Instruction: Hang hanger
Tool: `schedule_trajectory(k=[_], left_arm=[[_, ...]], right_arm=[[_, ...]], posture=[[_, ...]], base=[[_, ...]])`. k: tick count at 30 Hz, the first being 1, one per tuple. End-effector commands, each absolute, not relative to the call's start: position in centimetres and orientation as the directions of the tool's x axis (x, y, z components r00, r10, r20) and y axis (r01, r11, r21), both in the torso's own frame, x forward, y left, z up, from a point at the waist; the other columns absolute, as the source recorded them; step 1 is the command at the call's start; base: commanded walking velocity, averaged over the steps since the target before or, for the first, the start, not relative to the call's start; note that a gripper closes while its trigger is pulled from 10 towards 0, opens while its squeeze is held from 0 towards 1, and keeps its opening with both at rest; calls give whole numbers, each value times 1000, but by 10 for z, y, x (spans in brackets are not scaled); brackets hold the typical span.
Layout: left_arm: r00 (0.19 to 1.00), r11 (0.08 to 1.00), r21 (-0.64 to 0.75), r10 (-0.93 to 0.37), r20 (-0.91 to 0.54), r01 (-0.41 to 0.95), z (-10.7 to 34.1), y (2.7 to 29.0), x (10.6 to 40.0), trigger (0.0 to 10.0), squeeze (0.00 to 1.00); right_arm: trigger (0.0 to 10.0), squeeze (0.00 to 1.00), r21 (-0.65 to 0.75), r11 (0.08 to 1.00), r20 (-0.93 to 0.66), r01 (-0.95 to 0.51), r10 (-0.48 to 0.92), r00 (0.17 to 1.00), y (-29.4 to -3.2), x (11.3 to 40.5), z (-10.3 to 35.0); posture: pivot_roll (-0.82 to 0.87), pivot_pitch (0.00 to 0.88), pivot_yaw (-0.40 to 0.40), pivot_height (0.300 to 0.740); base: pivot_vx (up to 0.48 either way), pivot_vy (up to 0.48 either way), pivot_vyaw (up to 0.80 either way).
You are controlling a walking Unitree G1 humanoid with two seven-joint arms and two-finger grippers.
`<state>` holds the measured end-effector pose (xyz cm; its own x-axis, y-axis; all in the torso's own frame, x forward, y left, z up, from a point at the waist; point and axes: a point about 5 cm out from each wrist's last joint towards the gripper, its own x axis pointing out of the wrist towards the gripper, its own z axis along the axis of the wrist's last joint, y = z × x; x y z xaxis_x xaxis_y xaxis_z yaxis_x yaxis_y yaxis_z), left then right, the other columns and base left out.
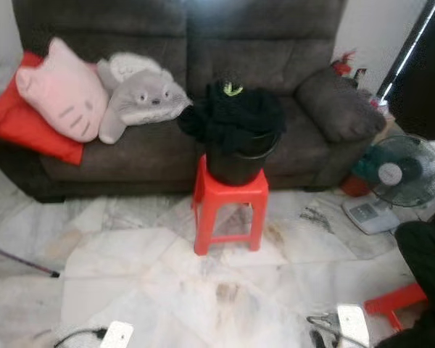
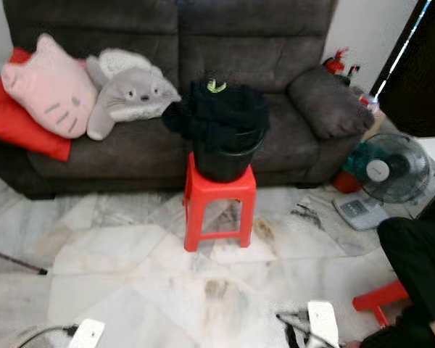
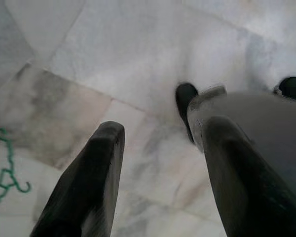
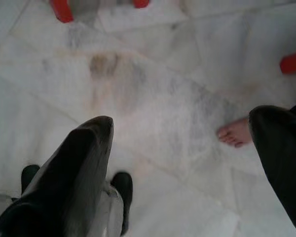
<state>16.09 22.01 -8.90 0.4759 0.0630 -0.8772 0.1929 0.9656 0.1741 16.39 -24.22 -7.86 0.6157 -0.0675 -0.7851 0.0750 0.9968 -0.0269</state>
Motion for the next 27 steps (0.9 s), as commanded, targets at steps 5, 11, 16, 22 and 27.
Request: schedule_trajectory(k=[5, 11, 16, 22, 27], left_arm=[[464, 968, 153, 45, -885, 197, -92, 214, 158, 10000, 0], [460, 967, 153, 44, -887, 202, -92, 215, 157, 10000, 0], [458, 966, 158, 47, -888, 206, -91, 217, 156, 10000, 0], [455, 963, 160, 46, -889, 215, -91, 218, 156, 10000, 0], [453, 962, 160, 44, -890, 221, -92, 218, 156, 10000, 0]], right_arm=[[10000, 0, -37, 996, -787, 85, -81, 612, -247, 164, -78], [10000, 0, -33, 994, -786, 103, -89, 612, -246, 162, -79], [10000, 0, -28, 994, -787, 108, -88, 611, -244, 162, -79], [10000, 0, -25, 992, -783, 122, -95, 615, -243, 162, -80], [10000, 0, -24, 993, -784, 117, -91, 614, -243, 161, -80]], posture=[[-45, 48, -61, 740], [-46, 45, -49, 740], [-49, 43, -39, 740], [-51, 39, -34, 740], [-53, 26, -32, 740]], base=[[241, 0, 480], [242, 0, 0], [243, 0, 0], [242, 0, 0], [241, 0, 0]])
